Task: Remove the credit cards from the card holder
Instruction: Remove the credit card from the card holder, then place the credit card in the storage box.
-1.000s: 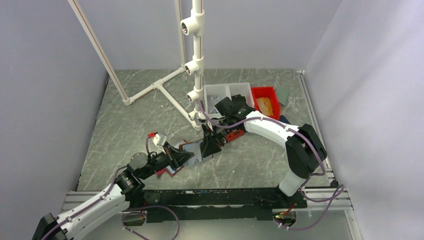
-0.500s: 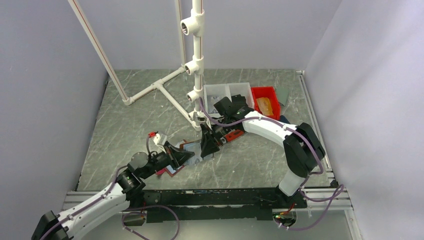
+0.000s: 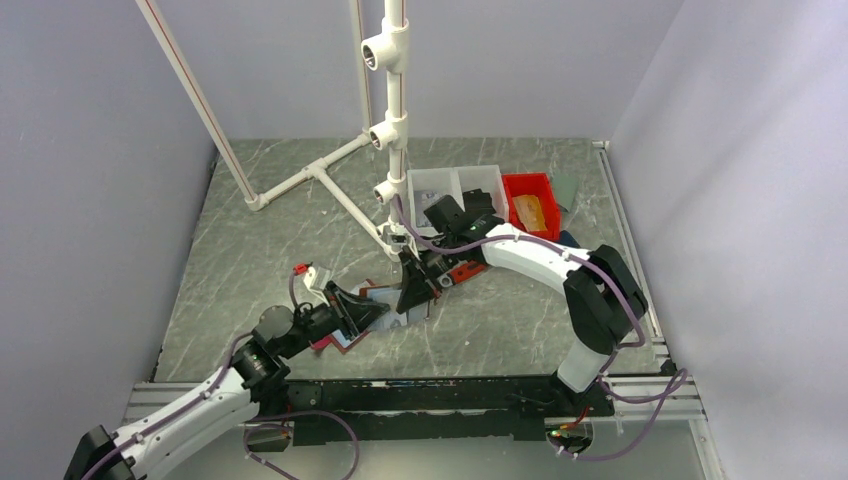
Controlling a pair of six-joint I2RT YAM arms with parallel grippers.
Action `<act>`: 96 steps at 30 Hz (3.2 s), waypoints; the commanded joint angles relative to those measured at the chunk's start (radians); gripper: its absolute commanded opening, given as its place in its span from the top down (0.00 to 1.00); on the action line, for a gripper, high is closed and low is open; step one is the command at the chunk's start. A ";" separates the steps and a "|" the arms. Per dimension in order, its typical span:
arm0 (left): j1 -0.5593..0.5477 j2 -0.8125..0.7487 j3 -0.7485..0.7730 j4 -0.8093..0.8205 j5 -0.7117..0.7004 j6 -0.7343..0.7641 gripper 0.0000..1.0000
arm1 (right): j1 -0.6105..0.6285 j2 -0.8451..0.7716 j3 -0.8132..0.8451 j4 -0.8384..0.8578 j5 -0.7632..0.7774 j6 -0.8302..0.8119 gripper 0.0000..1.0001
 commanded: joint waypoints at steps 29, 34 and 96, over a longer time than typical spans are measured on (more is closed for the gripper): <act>0.004 -0.083 0.001 -0.057 -0.002 -0.075 1.00 | -0.009 0.042 0.063 -0.132 -0.032 -0.156 0.80; 0.003 -0.141 -0.001 -0.099 -0.019 -0.072 1.00 | -0.009 0.048 0.067 -0.148 -0.046 -0.168 0.78; 0.189 0.410 0.114 0.099 0.129 -0.224 1.00 | -0.346 0.035 0.165 -0.517 0.211 -0.610 1.00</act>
